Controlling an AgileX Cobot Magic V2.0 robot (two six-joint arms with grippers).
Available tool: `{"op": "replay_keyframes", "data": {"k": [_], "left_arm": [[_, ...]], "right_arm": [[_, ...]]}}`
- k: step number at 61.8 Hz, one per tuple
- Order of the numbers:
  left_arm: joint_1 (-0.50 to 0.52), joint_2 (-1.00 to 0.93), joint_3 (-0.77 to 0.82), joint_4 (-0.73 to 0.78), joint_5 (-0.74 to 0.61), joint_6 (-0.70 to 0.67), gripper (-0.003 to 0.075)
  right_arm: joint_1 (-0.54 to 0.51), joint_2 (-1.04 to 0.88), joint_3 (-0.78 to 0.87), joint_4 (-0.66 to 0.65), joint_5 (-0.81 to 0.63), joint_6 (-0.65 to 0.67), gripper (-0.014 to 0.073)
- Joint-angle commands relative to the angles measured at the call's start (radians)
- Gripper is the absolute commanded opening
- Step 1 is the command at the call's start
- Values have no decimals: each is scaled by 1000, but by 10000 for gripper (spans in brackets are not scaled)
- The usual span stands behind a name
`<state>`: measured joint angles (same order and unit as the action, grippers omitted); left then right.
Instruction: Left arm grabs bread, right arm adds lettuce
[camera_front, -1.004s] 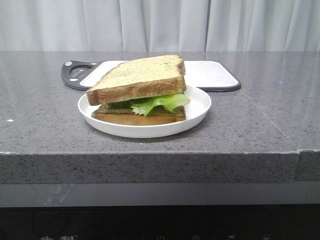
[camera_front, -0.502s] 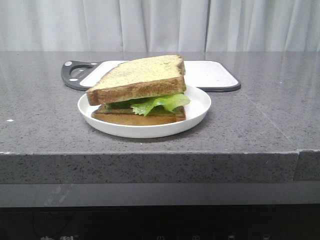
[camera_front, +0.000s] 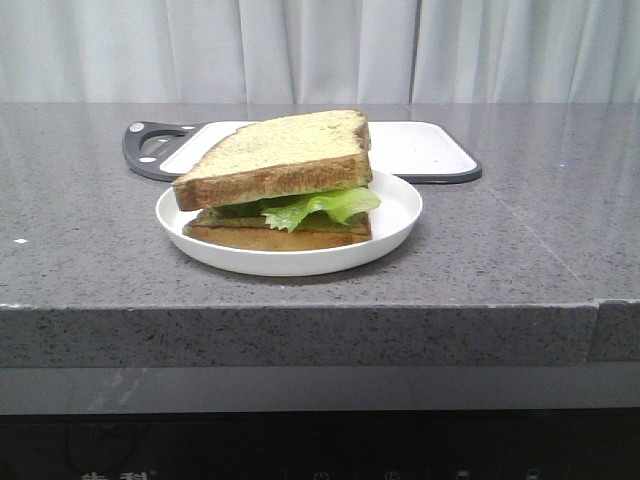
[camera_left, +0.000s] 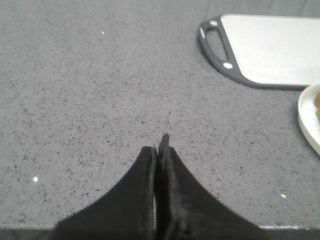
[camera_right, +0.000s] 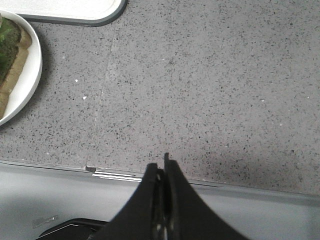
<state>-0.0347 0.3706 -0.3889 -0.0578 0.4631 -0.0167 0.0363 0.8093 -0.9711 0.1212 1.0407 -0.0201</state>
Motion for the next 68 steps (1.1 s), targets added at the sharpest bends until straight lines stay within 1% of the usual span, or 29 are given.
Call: {"op": "replay_keyframes", "data": {"k": [1, 15, 28, 31, 68], "left_arm": [[19, -77, 80, -30, -188, -5, -20], [38, -260, 285, -30, -353, -5, -20], [39, -372, 402, -30, -498, -5, -20], [39, -398, 397, -28, -463, -5, -20], [36, -394, 399, -26, -469, -5, -20]], "right_arm": [[-3, -6, -21, -3, -48, -2, -67], [-3, -6, -21, -3, -48, -2, -67], [-3, -6, -21, -3, -48, -2, -67], [-3, -6, -21, -3, -48, -2, -67], [-3, -6, -21, -3, -45, -2, -67]]}}
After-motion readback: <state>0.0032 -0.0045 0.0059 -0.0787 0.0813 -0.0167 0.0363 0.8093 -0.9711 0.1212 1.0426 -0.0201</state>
